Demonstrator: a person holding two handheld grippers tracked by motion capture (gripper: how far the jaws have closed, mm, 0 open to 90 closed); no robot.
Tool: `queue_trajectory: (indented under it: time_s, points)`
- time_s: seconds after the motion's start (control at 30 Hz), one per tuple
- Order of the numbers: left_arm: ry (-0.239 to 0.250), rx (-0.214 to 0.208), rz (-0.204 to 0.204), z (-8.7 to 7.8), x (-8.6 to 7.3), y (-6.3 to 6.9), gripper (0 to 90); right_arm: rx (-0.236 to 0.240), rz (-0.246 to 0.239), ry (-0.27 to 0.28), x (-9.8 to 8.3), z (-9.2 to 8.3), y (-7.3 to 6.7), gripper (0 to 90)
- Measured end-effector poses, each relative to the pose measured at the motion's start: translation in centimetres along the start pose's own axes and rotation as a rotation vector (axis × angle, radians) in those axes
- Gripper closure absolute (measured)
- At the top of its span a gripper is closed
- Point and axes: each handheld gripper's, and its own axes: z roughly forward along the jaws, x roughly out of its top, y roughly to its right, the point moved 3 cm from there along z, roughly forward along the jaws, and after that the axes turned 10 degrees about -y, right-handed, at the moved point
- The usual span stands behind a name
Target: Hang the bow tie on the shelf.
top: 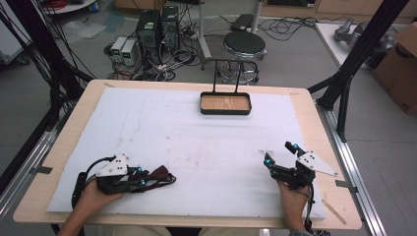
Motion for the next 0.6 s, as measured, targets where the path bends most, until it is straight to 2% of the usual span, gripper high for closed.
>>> queue_trajectory:
  time_s: [0.2,0.37,0.6]
  points:
    - [0.023,0.010,0.014,-0.1,0.3,0.2,76.3,0.000,-0.001,-0.001,0.0,0.0,0.0,10.5]
    - [0.074,0.011,0.006,-0.8,1.2,0.1,76.5,-0.003,-0.005,-0.003,0.0,0.1,0.1,10.5]
    - [0.161,0.036,0.005,-2.2,3.2,-0.3,76.5,-0.003,-0.003,-0.005,0.0,0.0,0.1,10.5]
